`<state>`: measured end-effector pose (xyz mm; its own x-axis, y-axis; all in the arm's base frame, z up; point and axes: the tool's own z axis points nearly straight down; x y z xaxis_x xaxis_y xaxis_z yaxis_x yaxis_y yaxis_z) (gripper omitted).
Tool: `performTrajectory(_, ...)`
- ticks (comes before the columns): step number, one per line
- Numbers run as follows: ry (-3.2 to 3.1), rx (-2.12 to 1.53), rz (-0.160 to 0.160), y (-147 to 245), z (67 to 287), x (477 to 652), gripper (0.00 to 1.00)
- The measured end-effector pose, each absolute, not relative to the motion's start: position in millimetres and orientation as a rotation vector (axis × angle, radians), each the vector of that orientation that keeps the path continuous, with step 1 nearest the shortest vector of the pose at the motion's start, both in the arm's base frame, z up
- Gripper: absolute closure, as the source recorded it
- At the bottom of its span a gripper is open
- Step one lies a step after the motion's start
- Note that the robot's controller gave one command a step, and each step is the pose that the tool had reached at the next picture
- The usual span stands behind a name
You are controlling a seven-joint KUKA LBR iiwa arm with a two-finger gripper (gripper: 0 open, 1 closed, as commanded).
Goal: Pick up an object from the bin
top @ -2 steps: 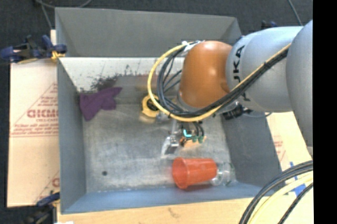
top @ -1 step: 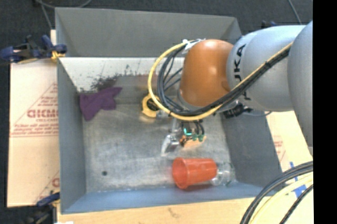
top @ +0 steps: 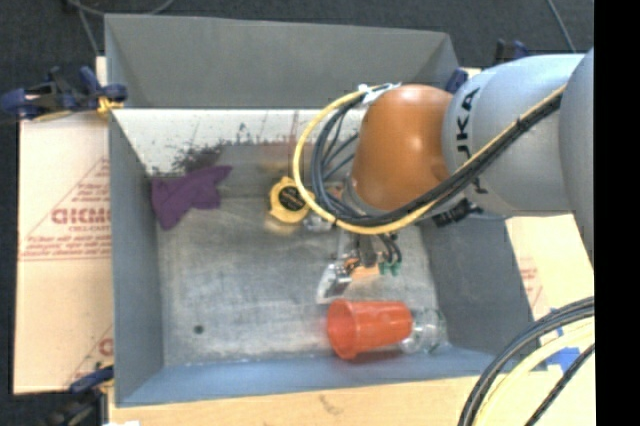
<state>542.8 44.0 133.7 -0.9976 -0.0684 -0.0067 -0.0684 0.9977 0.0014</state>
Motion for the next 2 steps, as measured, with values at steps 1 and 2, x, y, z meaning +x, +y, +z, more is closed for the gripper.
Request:
performTrajectory(1, 3.109, -0.444, 0.000, -29, 138, 507.6, 0.00)
performTrajectory(2, 3.122, -0.289, -0.003, -27, 104, 513.3, 0.00)
